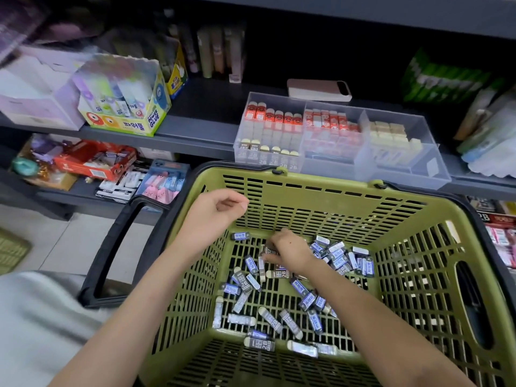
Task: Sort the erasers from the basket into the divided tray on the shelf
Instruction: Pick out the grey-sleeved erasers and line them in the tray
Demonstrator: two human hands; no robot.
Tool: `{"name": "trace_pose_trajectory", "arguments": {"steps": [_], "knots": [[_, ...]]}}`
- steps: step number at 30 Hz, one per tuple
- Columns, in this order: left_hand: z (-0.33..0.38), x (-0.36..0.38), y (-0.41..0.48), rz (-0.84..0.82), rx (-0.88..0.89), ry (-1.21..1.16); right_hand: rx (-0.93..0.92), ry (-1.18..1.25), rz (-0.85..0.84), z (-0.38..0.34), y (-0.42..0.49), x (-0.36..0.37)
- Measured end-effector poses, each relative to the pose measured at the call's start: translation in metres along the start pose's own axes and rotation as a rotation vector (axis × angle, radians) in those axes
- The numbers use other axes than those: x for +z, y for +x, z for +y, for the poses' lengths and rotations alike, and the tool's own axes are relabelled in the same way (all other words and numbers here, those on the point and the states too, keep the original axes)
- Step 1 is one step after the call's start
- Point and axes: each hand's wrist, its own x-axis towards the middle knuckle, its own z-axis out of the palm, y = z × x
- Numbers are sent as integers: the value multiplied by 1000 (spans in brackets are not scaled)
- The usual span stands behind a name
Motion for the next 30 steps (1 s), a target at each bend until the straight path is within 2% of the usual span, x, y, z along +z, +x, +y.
{"name": "trace_pose_trajectory", "arguments": {"steps": [2,5,8,11,13,15,16,17,19,20,21,23,26,28,30], "knots": [[-2,6,0,10,-95,-80,63,127,56,-5,-5,-3],[-5,16,-1,24,-298,-182,176,558,252,-22,-17,-22],[-7,31,-3,-138,-500,-355,134,934,364,-47,-29,-52],[-9,49,-6,-218,-604,-618,53,974,313,-61,-39,-77],[-11,53,-6,-162,-658,-730,4,1056,195,-57,-46,-83],[-14,51,-3,-87,-716,-738,-1,1158,192,-46,-53,-77],[-15,48,-1,-44,-729,-693,33,1087,233,-39,-56,-69],[-16,45,1,1,-732,-638,73,879,252,-32,-57,-58],[-15,39,3,58,-714,-595,85,333,150,-21,-57,-30],[-14,36,4,50,-704,-617,75,137,66,-18,-56,-16],[-11,33,4,24,-703,-648,59,13,10,-17,-54,-4],[-7,30,4,-4,-702,-683,-9,-130,8,-16,-48,10],[-6,24,5,49,-697,-685,-63,-192,63,-11,-42,16],[-5,19,6,63,-695,-715,41,-20,174,-10,-43,13],[-3,14,8,53,-690,-754,205,262,244,-17,-42,8]]}}
